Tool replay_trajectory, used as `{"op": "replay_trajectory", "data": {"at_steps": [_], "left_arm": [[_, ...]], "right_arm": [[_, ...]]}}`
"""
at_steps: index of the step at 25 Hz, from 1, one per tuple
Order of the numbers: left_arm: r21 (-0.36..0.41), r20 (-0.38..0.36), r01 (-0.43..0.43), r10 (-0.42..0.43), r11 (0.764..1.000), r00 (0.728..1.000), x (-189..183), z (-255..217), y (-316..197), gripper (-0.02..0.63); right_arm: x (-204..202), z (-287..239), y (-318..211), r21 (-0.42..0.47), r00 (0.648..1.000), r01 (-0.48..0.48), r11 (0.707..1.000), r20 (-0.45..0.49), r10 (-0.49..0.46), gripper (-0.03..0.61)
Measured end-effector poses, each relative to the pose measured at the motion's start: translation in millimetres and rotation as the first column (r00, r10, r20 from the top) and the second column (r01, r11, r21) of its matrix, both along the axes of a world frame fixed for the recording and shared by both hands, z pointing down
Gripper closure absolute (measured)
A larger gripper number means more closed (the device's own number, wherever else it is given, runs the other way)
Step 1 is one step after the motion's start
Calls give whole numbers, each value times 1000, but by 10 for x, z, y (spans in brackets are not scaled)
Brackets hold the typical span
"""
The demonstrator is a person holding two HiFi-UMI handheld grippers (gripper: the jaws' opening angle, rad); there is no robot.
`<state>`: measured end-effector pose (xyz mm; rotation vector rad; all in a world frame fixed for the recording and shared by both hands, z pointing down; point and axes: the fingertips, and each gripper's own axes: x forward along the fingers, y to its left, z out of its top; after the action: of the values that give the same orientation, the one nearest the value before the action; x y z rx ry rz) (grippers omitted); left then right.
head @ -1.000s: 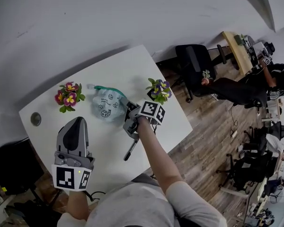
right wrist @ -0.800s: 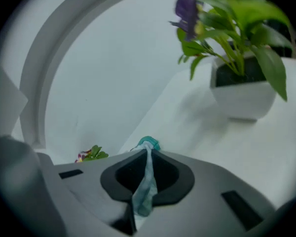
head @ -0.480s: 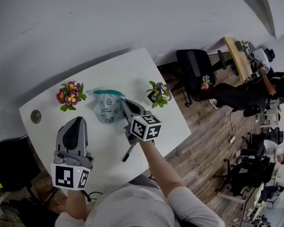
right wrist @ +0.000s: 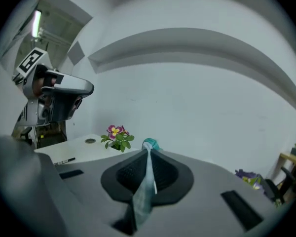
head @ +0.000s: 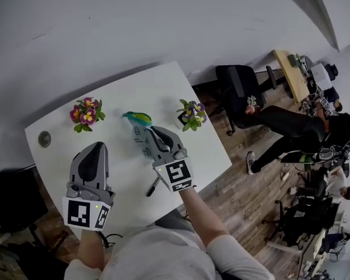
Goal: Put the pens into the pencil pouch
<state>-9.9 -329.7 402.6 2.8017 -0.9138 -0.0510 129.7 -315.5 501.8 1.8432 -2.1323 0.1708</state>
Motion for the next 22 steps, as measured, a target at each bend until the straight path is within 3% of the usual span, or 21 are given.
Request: {"op": "replay_trajectory", "data": {"at_steps": [3, 6, 9, 15, 22], "left_arm": [[8, 4, 1, -1, 1000, 1000, -10, -36, 94, 588], [16, 14, 8, -8, 1000, 1000, -34, -68, 197, 588], [15, 26, 13, -14, 1000, 1000, -55, -76, 303, 588], [2, 45, 5, -5, 1000, 999, -18, 14, 573, 588], [-89, 96, -37, 45, 995, 994, 160, 475, 1002, 588]], "right_arm": [[-22, -168, 118, 58, 995, 25, 998, -101, -19, 541], [-38, -355, 251, 102, 965, 83, 991, -256, -54, 541], [-57, -550, 395, 136, 940, 108, 985, -336, -57, 541], [-46, -855, 648, 213, 933, 126, 969, -358, -43, 541], [46, -1055, 913, 286, 963, 128, 950, -266, -50, 541]]}}
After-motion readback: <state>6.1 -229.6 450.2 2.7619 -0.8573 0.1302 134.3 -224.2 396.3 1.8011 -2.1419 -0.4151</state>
